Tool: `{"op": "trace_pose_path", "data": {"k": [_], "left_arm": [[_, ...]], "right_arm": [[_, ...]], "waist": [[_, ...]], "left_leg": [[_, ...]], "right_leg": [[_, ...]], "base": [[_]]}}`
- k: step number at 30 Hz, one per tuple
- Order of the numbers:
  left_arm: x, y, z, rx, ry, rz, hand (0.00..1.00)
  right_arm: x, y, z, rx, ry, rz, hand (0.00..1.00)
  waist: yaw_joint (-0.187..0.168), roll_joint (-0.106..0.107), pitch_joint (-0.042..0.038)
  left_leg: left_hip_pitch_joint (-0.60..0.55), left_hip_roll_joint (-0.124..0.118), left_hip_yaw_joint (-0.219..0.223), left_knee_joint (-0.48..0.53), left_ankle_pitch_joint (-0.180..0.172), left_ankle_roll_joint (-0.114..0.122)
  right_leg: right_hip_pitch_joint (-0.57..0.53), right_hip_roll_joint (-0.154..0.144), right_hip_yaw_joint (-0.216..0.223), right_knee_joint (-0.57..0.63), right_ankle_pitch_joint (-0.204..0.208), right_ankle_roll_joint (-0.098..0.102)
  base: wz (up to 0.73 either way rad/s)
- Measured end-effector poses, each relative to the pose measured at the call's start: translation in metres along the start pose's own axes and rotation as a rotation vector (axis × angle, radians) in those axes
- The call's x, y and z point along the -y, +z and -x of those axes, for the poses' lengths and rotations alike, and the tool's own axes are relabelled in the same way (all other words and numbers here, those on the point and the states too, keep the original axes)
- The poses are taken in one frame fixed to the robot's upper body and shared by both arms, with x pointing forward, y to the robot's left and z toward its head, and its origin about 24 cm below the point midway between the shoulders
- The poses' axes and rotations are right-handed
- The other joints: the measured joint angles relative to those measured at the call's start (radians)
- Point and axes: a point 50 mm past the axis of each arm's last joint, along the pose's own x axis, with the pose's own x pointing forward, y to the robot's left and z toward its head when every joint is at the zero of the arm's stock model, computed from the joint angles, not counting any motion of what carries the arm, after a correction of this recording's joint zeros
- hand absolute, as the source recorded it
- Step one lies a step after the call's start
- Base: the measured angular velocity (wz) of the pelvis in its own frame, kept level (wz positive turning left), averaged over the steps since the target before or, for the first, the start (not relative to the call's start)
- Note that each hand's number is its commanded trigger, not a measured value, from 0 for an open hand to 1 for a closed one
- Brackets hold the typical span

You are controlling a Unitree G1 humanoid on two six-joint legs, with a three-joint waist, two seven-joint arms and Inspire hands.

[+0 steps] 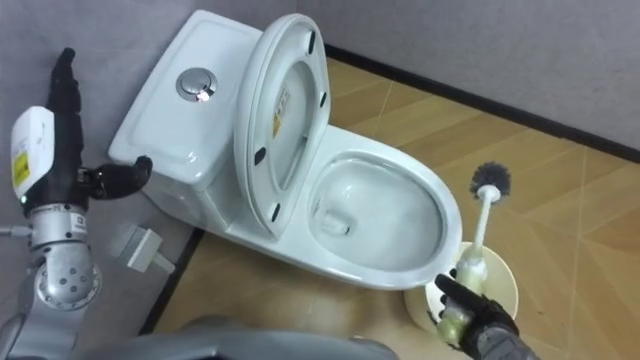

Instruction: Brush toilet

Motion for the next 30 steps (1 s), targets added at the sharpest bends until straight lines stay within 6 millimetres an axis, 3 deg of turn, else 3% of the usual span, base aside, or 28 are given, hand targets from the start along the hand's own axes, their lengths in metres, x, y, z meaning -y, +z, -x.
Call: {"op": "trace_pose_path", "data": {"k": [4,8,14,18,21,27,30], "left_arm": [[0.0,0.002,0.0,0.029,-0.002,-0.025,0.0],[0.005,0.004,0.002,0.064,-0.029,-0.067,0.0],[0.041,-0.01,0.021,0.03,-0.28,-0.128,0.0],[0.058,-0.025,0.036,-0.011,-0.454,-0.158,0.0],[0.06,-0.023,0.031,0.004,-0.481,-0.162,0.0],[0.059,-0.027,0.028,0.024,-0.531,-0.218,0.0],[0.059,-0.027,0.022,0.048,-0.56,-0.255,0.0]], "right_arm": [[-0.001,0.002,0.0,0.008,0.017,0.057,1.0],[-0.004,0.002,0.0,0.0,0.059,0.139,1.0],[-0.014,0.007,-0.002,-0.025,0.124,0.351,1.0],[-0.024,0.025,-0.004,-0.01,0.162,0.518,1.0],[-0.025,0.036,-0.004,-0.002,0.156,0.617,1.0],[-0.047,0.062,-0.007,0.049,0.171,0.786,1.0],[-0.059,0.076,-0.007,0.063,0.157,0.98,1.0]], "waist": [[-0.002,0.0,0.0003],[-0.009,0.012,0.0073],[-0.04,0.024,0.0052],[-0.055,0.024,0.0039],[-0.046,0.024,0.0019],[-0.052,0.03,-0.0008],[-0.046,0.032,-0.003]], "left_leg": [[0.0,-0.001,-0.001,0.0,0.0,0.0],[0.002,-0.001,0.0,-0.001,0.0,0.0],[0.001,0.0,0.006,-0.006,0.0,0.0],[0.003,0.001,0.024,-0.013,0.002,0.002],[-0.001,0.001,0.031,-0.014,0.004,0.004],[-0.019,-0.002,0.03,-0.022,0.014,0.008],[-0.039,-0.003,0.034,-0.026,0.024,0.009]], "right_leg": [[0.002,0.0,0.002,-0.001,0.001,0.0],[0.007,-0.001,0.011,-0.002,0.001,0.0],[-0.005,0.0,0.021,-0.001,0.001,0.0],[-0.007,-0.001,0.034,0.0,0.001,0.0],[-0.023,-0.004,0.039,0.006,0.001,0.0],[-0.039,-0.01,0.039,0.019,0.002,0.0],[-0.066,-0.013,0.044,0.031,0.003,-0.002]], "base": [[0.01],[0.0],[-0.04],[-0.11],[-0.06],[0.01],[-0.01]]}}
